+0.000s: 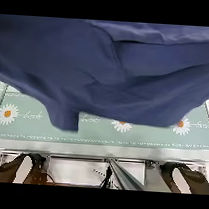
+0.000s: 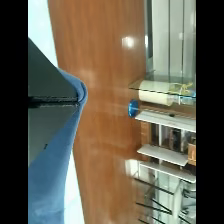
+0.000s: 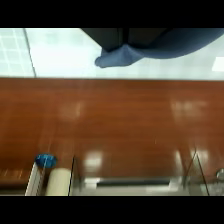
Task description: Fold the shirts.
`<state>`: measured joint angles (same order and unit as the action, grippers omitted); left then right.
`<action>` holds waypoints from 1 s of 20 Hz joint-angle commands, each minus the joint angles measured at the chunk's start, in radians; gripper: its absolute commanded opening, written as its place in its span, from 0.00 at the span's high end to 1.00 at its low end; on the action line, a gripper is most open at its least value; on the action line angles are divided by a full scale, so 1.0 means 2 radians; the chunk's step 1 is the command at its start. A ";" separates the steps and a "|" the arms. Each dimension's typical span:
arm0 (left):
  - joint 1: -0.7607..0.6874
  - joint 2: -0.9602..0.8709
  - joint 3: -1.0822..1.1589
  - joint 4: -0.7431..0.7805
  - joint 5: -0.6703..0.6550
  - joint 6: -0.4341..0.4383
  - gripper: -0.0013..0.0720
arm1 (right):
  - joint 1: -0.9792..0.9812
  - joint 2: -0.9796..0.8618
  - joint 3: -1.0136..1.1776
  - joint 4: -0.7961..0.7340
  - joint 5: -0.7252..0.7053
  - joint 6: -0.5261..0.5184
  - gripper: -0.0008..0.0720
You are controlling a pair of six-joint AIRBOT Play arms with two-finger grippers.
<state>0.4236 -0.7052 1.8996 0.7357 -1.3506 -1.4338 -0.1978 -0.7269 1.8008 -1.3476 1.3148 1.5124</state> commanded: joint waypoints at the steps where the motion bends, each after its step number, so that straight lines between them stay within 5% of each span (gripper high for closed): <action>1: 0.004 0.001 0.034 0.009 -0.067 -0.039 0.95 | 0.000 0.000 0.060 -0.020 0.026 0.007 0.96; 7: 0.004 -0.004 0.033 0.064 -0.246 -0.095 0.95 | 0.000 -0.009 0.083 -0.110 0.206 0.011 0.96; 12: 0.003 -0.035 -0.078 0.095 -0.230 -0.090 0.95 | 0.000 -0.116 0.083 -0.060 0.241 0.001 0.96; 20: -0.071 -0.239 -0.204 0.073 -0.063 -0.026 0.94 | 0.001 -0.414 0.083 0.029 0.193 -0.005 0.96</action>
<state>0.3450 -1.0199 1.5372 0.9039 -1.5948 -1.5398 -0.1967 -1.3693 1.9663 -1.3777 1.7584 1.5078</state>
